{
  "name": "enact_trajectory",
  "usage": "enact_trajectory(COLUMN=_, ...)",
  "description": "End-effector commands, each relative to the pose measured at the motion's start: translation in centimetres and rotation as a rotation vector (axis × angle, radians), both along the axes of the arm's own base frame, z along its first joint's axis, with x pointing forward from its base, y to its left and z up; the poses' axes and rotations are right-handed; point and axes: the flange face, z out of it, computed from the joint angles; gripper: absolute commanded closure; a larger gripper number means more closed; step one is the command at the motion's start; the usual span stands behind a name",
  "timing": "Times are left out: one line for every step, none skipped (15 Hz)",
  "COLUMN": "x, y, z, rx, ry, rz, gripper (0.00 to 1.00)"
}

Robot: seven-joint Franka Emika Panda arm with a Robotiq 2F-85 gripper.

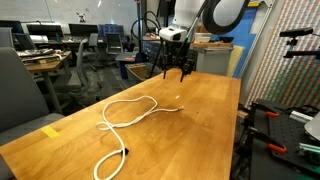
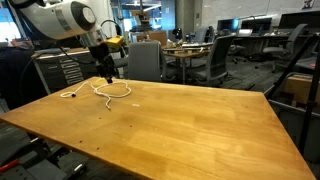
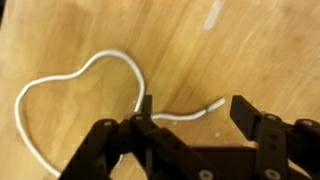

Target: Form a loose knot using the white rope

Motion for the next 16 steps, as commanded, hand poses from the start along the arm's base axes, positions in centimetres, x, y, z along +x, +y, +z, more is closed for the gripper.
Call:
enact_trajectory(x=1.3, y=-5.7, z=-2.1, rx=-0.126, ry=0.129, rz=-0.121, gripper=0.0)
enact_trajectory(x=1.1, y=-6.8, z=-3.0, rx=-0.141, ry=0.192, rz=-0.152, gripper=0.0)
enact_trajectory(x=0.9, y=-7.6, z=-3.9, rx=-0.143, ry=0.253, rz=-0.157, gripper=0.0)
enact_trajectory(x=0.3, y=-7.5, z=-3.1, rx=-0.121, ry=0.184, rz=-0.144, gripper=0.0)
enact_trajectory(x=0.2, y=-8.0, z=-3.8, rx=-0.133, ry=0.219, rz=-0.158, gripper=0.0)
enact_trajectory(x=0.3, y=-8.1, z=-4.3, rx=-0.136, ry=0.235, rz=-0.162, gripper=0.0)
enact_trajectory(x=-0.4, y=-8.7, z=-3.4, rx=-0.208, ry=0.325, rz=-0.126, gripper=0.0)
enact_trajectory(x=-1.0, y=-9.3, z=-2.7, rx=-0.233, ry=0.382, rz=-0.101, gripper=0.0)
enact_trajectory(x=-1.7, y=-10.4, z=-1.6, rx=-0.229, ry=0.413, rz=-0.032, gripper=0.0)
enact_trajectory(x=-2.2, y=-10.9, z=-0.6, rx=-0.23, ry=0.432, rz=0.027, gripper=0.0)
enact_trajectory(x=-2.4, y=-11.4, z=0.6, rx=-0.232, ry=0.427, rz=0.085, gripper=0.0)
enact_trajectory(x=-2.3, y=-11.9, z=1.7, rx=-0.231, ry=0.424, rz=0.137, gripper=0.0)
enact_trajectory(x=-2.0, y=-12.7, z=2.9, rx=-0.229, ry=0.405, rz=0.188, gripper=0.0)
enact_trajectory(x=-1.7, y=-13.4, z=4.1, rx=-0.226, ry=0.381, rz=0.239, gripper=0.0)
enact_trajectory(x=-1.5, y=-14.3, z=5.2, rx=-0.225, ry=0.358, rz=0.287, gripper=0.0)
enact_trajectory(x=-1.3, y=-14.9, z=6.1, rx=-0.223, ry=0.344, rz=0.335, gripper=0.0)
